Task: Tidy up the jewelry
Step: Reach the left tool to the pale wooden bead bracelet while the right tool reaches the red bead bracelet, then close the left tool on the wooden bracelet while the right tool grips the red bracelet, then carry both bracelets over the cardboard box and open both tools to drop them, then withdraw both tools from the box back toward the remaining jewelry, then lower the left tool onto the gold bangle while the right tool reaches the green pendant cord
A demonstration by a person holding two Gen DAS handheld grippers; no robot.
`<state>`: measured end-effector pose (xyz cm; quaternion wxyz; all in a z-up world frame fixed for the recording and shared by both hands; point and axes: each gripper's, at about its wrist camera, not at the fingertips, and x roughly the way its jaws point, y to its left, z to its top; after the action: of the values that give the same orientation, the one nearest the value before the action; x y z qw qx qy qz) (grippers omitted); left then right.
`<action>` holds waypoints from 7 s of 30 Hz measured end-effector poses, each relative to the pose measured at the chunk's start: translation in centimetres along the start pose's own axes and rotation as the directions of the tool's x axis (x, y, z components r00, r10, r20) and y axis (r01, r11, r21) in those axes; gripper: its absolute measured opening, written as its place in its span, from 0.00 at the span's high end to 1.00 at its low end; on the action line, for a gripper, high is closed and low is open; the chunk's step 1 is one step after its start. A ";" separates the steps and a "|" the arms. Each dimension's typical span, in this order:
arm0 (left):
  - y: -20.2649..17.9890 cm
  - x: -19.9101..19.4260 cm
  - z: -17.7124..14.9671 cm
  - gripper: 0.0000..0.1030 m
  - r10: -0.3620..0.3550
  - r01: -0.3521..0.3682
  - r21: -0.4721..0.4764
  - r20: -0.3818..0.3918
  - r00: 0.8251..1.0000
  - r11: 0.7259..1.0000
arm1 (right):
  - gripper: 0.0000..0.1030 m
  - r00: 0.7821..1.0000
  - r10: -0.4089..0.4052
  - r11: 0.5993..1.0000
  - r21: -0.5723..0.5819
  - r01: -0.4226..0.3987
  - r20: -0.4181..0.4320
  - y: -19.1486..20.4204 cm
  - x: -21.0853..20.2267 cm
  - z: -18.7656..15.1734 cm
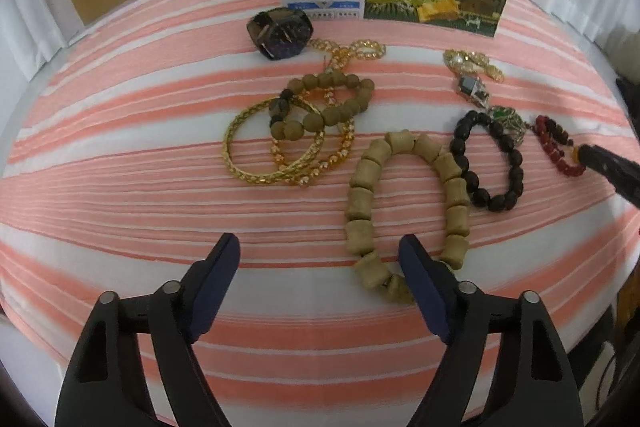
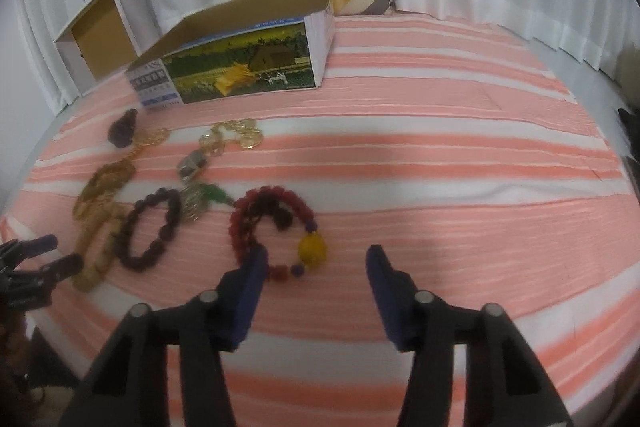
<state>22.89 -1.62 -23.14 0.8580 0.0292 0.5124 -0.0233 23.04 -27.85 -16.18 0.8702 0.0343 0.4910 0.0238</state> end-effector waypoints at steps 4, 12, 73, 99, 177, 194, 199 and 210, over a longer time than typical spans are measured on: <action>-0.3 0.0 -0.1 0.28 0.002 -0.002 -0.006 -0.002 1.000 1.000 | 0.68 0.999 -0.031 0.999 0.013 0.031 -0.024 0.0 1.3 0.3; -1.9 -0.7 -0.5 0.86 -0.033 0.033 0.041 0.010 0.999 0.999 | 0.83 0.997 -0.071 0.992 -0.103 0.067 -0.033 2.0 1.4 -0.1; 2.9 -10.6 24.2 0.88 -0.320 0.335 -0.046 0.196 0.927 0.941 | 0.83 0.948 0.241 0.960 -0.195 -0.201 0.207 8.3 -9.7 22.0; 0.8 1.5 27.6 0.23 -0.158 0.171 -0.068 0.162 0.974 0.983 | 0.35 0.972 0.142 0.988 -0.092 -0.127 0.186 6.7 4.3 26.5; 4.2 0.1 -1.1 0.03 -0.054 0.056 -0.052 0.039 0.998 0.997 | 0.19 0.991 -0.036 0.994 -0.097 0.049 0.132 2.7 -5.5 -5.2; 3.7 2.2 1.3 0.00 -0.043 0.042 0.010 0.059 0.997 0.999 | 0.17 0.998 -0.054 0.990 -0.126 0.055 0.015 2.5 0.4 -2.0; 3.6 2.0 1.1 0.00 -0.034 0.034 0.000 0.054 0.998 0.999 | 0.16 0.999 -0.033 0.989 -0.140 0.035 0.014 2.6 0.9 -1.4; 3.9 3.0 2.9 0.00 -0.039 0.038 0.008 0.051 0.998 0.999 | 0.11 0.999 -0.019 0.988 -0.153 0.025 0.039 2.2 1.1 -1.3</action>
<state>27.15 2.00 -24.26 0.8701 0.0215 0.4905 -0.0422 22.47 -25.51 -17.63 0.8795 -0.0376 0.4717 0.0513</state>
